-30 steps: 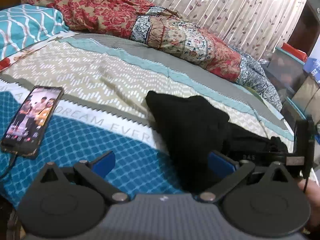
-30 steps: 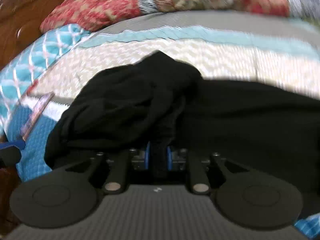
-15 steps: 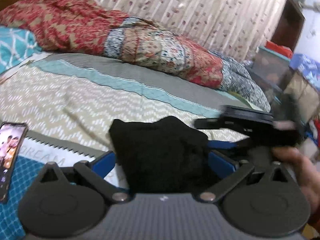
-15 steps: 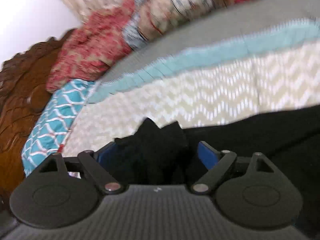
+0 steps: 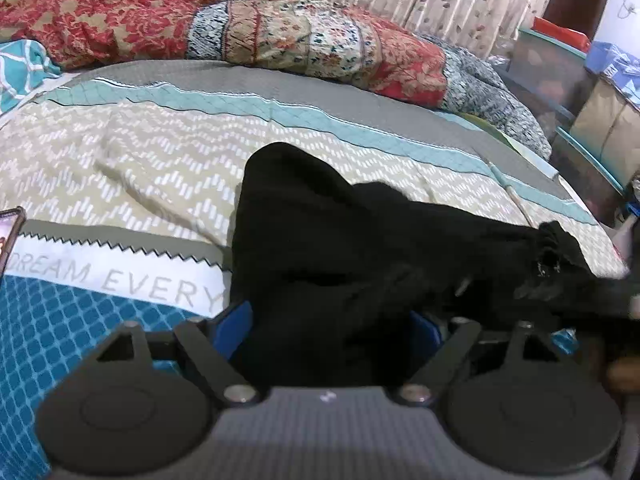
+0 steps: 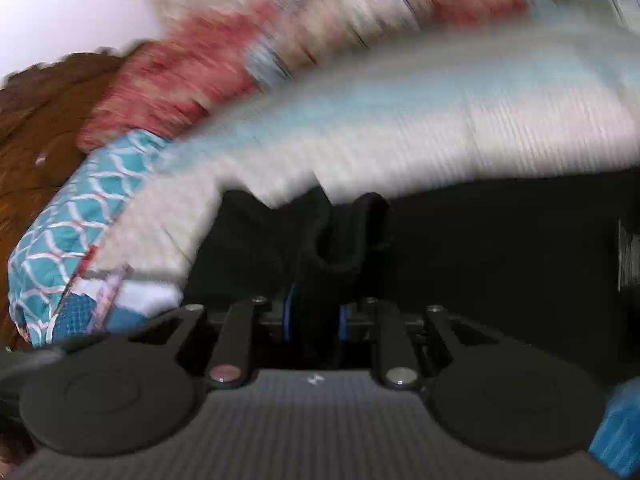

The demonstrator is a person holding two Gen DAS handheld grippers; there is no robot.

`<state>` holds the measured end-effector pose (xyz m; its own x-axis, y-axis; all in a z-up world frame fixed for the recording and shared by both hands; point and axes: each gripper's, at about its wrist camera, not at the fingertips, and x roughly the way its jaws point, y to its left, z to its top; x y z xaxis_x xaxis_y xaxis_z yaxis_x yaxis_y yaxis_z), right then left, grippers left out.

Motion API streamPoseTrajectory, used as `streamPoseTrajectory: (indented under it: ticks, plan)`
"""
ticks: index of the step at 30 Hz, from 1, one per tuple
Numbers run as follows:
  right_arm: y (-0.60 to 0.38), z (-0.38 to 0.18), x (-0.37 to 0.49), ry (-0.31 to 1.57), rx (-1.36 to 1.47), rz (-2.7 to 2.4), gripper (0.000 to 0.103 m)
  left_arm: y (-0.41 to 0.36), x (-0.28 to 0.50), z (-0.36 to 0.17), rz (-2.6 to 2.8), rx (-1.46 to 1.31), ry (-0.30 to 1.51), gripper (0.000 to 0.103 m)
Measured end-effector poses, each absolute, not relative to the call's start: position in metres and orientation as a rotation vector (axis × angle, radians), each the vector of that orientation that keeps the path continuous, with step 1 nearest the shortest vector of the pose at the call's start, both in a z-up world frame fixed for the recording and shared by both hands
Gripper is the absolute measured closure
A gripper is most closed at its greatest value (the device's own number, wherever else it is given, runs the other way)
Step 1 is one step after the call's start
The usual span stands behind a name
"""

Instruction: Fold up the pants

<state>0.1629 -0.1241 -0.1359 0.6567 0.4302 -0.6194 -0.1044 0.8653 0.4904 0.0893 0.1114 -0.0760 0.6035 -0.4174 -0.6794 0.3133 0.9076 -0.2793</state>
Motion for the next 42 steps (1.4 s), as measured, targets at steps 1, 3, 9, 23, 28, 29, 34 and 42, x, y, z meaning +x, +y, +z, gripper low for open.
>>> streamPoseTrajectory:
  ticks: [1, 3, 9, 23, 28, 29, 34, 42]
  plan:
    - [-0.132, -0.148, 0.165, 0.852, 0.516, 0.295, 0.075, 0.111, 0.087, -0.074, -0.429, -0.131, 0.818, 0.018]
    - [-0.147, -0.154, 0.169, 0.865, 0.641, 0.296, 0.071, 0.113, 0.077, -0.066, -0.456, -0.135, 0.802, 0.013]
    - [-0.167, -0.135, 0.163, 0.781, 0.726, 0.252, 0.041, 0.135, 0.068, -0.037, -0.531, -0.304, 0.741, 0.009]
    - [-0.138, -0.121, 0.184, 0.694, 0.572, 0.318, 0.046, 0.11, 0.109, -0.08, -0.434, -0.311, 0.919, 0.054]
    - [-0.134, -0.158, 0.197, 0.802, 0.511, 0.283, 0.053, 0.105, 0.109, -0.09, -0.411, -0.253, 0.935, 0.055]
    - [-0.132, -0.156, 0.197, 0.802, 0.487, 0.284, 0.053, 0.105, 0.11, -0.09, -0.408, -0.249, 0.937, 0.055]
    - [-0.135, -0.156, 0.202, 0.817, 0.497, 0.286, 0.052, 0.105, 0.11, -0.091, -0.406, -0.235, 0.937, 0.055]
    - [-0.142, -0.135, 0.17, 0.756, 0.519, 0.281, 0.047, 0.107, 0.112, -0.091, -0.413, -0.252, 0.946, 0.055]
